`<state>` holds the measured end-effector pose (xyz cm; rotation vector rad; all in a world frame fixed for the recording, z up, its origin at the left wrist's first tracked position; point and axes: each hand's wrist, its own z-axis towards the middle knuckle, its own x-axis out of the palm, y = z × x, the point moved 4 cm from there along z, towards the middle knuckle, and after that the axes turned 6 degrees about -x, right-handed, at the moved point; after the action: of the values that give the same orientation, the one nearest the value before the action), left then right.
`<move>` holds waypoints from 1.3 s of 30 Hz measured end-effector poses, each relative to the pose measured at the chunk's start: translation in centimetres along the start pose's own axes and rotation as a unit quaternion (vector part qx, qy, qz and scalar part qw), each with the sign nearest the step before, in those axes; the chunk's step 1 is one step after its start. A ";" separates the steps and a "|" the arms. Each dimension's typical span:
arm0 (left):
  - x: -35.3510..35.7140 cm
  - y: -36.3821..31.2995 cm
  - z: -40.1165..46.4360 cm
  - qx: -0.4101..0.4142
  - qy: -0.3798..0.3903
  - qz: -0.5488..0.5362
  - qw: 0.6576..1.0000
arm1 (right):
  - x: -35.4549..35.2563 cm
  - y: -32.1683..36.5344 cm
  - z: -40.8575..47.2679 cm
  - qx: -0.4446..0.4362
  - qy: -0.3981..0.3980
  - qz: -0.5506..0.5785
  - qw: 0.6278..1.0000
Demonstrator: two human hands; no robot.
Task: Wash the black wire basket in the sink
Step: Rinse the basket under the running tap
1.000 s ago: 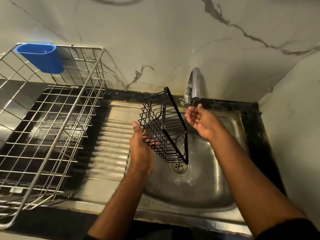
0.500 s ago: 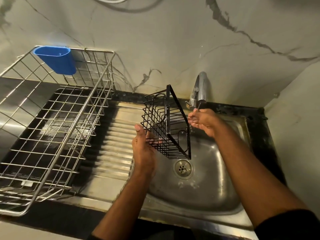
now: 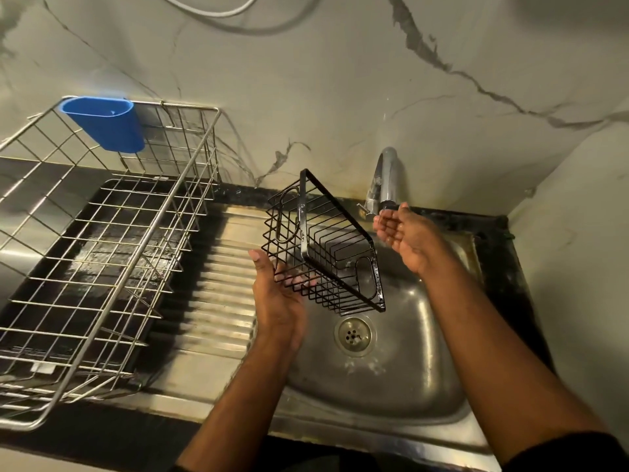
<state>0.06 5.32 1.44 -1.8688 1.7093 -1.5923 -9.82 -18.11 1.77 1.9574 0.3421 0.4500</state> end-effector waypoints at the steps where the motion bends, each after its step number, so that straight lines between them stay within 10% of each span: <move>1: -0.1 -0.1 0.0 -0.007 -0.001 -0.016 1.000 | 0.3 0.2 -0.1 0.011 0.002 0.039 0.999; 18: -2.9 3.6 0.9 -0.164 0.009 -0.140 0.976 | 2.8 -1.0 -1.5 0.106 -0.078 0.254 0.958; 25: -1.8 4.2 -0.8 -0.173 0.036 -0.071 0.982 | 2.6 1.9 -4.9 -0.020 0.037 -0.004 0.999; 29: 0.0 3.9 -2.3 -0.168 0.060 0.036 0.983 | 1.8 3.1 -7.1 -0.091 0.068 -0.286 0.952; 39: 4.2 5.5 -3.6 -0.149 0.121 0.207 0.959 | 0.8 1.5 -11.6 -0.034 0.104 -0.182 0.977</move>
<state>-6.97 1.97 1.50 -1.3231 2.3697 -1.5022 -14.41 -9.03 7.70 1.7340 0.7946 0.4202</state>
